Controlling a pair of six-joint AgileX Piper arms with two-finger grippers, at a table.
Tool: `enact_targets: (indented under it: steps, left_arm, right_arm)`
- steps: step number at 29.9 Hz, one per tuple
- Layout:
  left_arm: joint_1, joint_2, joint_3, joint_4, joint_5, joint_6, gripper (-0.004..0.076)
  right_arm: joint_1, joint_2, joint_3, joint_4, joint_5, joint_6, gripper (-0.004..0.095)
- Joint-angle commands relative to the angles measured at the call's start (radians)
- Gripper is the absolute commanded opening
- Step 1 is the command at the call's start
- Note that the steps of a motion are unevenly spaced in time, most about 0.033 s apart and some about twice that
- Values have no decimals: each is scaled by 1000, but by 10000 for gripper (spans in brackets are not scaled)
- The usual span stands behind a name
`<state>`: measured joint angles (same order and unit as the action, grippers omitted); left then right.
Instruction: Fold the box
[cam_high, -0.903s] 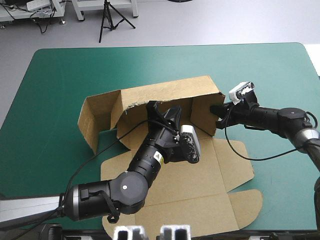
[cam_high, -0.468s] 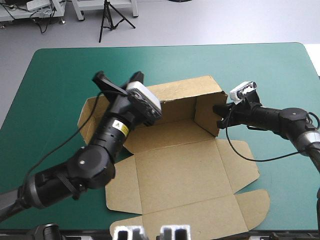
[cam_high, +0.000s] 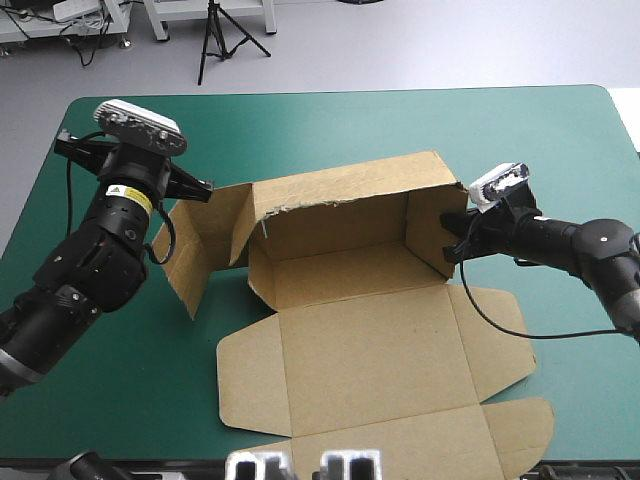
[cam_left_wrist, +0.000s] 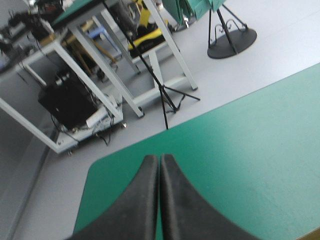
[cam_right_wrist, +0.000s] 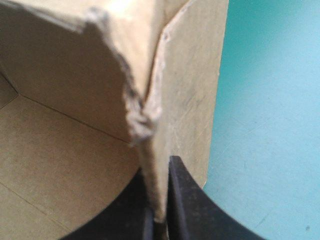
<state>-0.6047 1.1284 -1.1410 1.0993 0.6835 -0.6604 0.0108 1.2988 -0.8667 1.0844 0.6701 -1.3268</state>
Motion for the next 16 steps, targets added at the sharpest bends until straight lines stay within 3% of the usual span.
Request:
enact_targets:
  steps: [1,7,12,16]
  left_arm:
    - [147,-19,-34,-177,-99,105,-4]
    - [358,-9,-34,-473,-113,280,-4]
    - [501,5,-34,-779,-89,503,-4]
    - [564,23,-34,-934,-5,629,-5]
  right_arm:
    - [1,-90,-57,-108,-6,167,2]
    - [1,-128,-179,-396,76,461,2]
    - [1,-96,-306,-525,233,629,2]
    - [1,-24,-384,-586,362,703,1]
